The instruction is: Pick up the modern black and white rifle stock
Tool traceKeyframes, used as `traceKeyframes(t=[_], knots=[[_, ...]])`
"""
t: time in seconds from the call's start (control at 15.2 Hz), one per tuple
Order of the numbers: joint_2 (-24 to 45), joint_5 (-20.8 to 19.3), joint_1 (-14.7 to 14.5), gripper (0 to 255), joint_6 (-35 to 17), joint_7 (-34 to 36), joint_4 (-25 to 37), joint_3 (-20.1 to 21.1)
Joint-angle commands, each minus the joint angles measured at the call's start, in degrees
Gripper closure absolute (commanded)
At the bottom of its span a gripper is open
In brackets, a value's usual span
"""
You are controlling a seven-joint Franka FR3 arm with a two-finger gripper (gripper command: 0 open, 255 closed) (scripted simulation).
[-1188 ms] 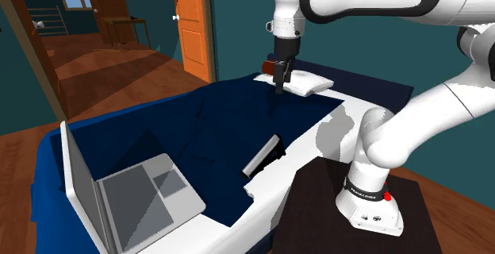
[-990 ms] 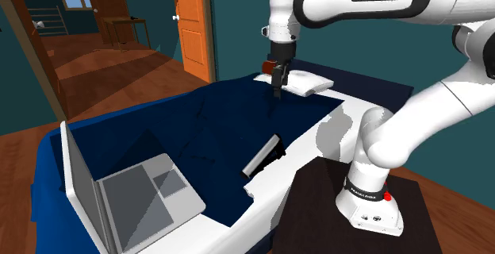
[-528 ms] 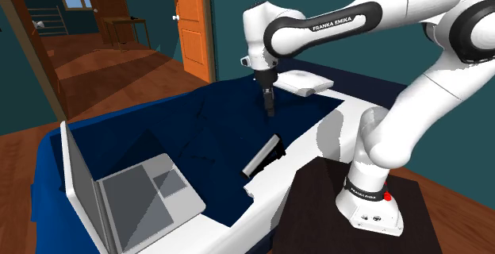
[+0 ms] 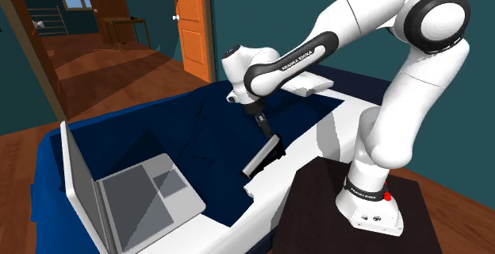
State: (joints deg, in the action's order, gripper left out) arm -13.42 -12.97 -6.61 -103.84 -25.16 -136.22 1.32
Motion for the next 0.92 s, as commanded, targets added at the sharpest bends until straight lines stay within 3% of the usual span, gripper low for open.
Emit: traceKeyframes(t=[0.0, 0.33, 0.86], knots=[[3.87, -2.04, -0.34, 0, -1.74, -3.21, -0.15, 0.1], [13.01, -7.29, -1.01, 0, -6.11, -8.85, -0.48, 0.69], [17.58, -8.5, -0.83, 0, -11.61, -6.75, -1.74, 0.48]])
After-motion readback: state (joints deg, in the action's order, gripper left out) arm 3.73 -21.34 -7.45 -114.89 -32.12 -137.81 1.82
